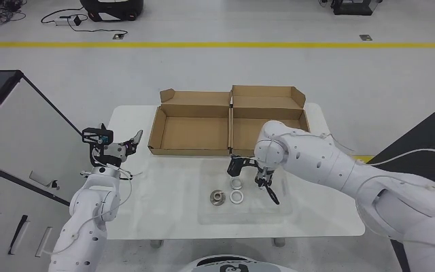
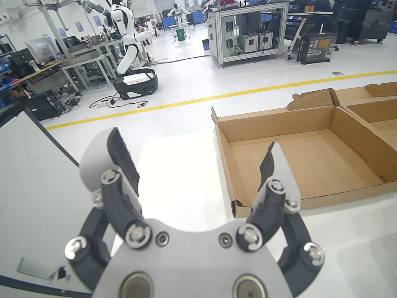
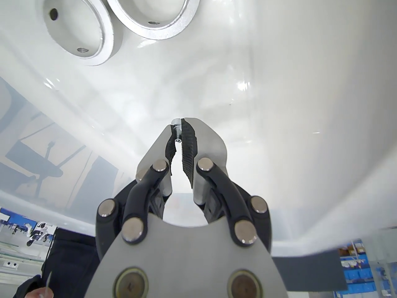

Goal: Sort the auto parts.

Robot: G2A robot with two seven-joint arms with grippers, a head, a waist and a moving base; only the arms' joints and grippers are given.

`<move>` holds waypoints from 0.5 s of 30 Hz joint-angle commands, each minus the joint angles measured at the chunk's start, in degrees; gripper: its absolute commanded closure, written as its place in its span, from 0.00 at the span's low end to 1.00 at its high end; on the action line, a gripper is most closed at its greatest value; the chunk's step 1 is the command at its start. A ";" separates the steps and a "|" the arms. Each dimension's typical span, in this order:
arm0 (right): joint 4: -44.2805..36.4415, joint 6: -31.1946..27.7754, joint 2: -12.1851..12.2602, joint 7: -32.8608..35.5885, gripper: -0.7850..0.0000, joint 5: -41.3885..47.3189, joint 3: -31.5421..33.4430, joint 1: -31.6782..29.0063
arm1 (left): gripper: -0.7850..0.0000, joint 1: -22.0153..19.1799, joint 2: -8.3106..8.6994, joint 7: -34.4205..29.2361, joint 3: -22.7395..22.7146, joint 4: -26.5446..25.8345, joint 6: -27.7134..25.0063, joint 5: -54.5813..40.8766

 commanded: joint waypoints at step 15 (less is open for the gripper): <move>-16.99 0.15 9.08 -0.02 1.00 11.07 10.03 5.51 | 0.00 0.00 0.00 0.00 0.00 0.00 0.00 0.00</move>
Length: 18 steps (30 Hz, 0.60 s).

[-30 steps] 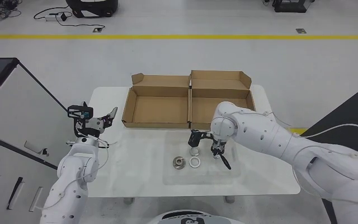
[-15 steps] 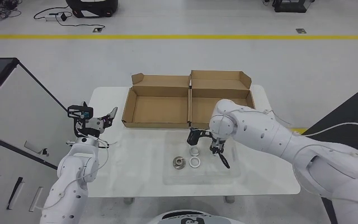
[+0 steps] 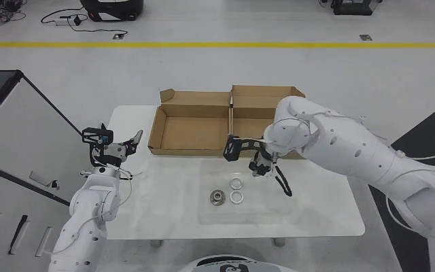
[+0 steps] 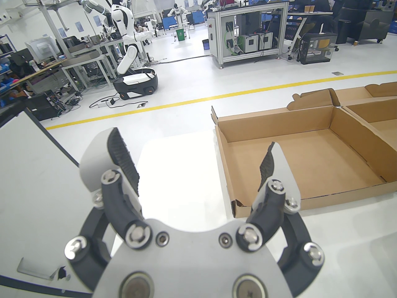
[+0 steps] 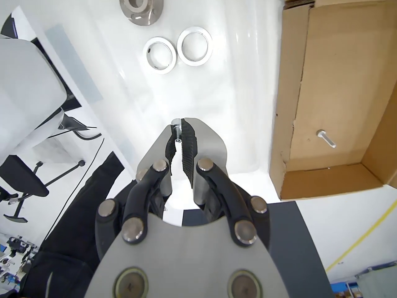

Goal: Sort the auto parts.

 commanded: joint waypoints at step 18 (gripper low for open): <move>-2.72 -17.37 10.52 -16.94 1.00 14.92 17.28 -8.35 | 0.00 0.00 0.00 0.00 0.00 0.00 0.00 0.00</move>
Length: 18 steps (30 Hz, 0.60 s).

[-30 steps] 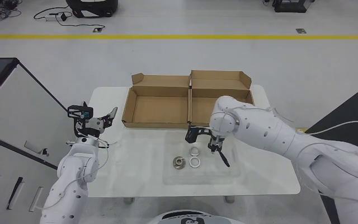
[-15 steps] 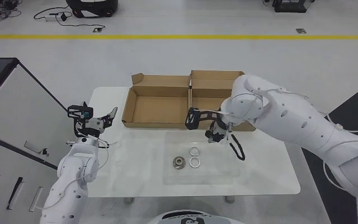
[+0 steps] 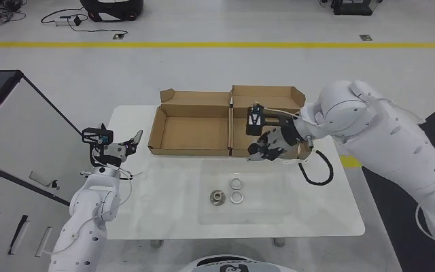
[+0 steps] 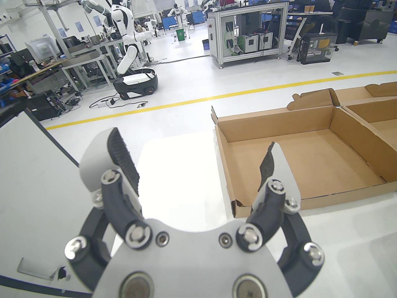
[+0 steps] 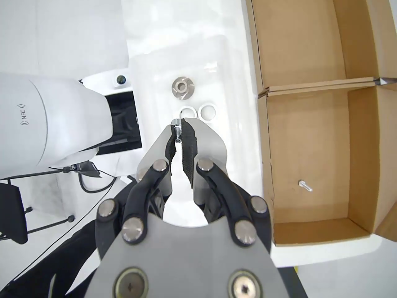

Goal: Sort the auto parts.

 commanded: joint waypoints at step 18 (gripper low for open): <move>5.54 -26.22 2.61 -26.22 1.00 6.16 -15.00 11.31 | 0.00 0.00 0.00 0.00 0.00 0.00 0.00 0.00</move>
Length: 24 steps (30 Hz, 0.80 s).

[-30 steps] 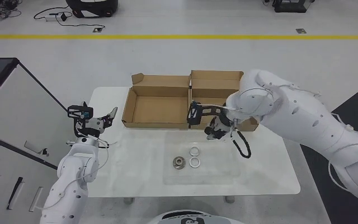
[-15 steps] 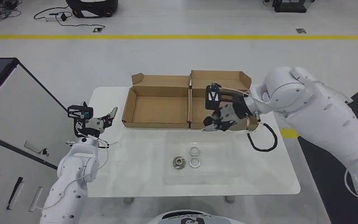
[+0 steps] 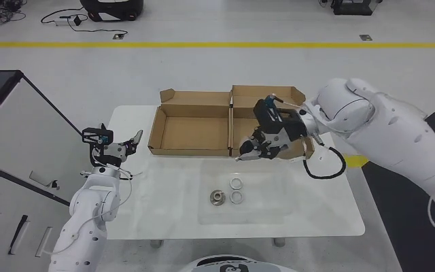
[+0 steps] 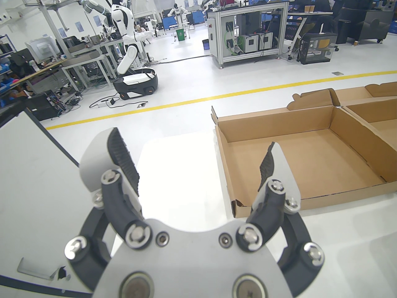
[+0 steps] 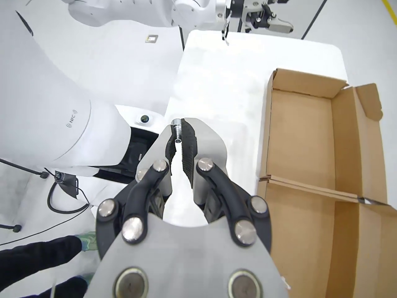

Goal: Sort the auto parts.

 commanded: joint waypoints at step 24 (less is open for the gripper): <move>-7.16 -0.05 3.73 0.42 1.00 9.24 10.69 -5.87 | 0.00 0.00 0.00 0.00 0.00 0.00 0.00 0.00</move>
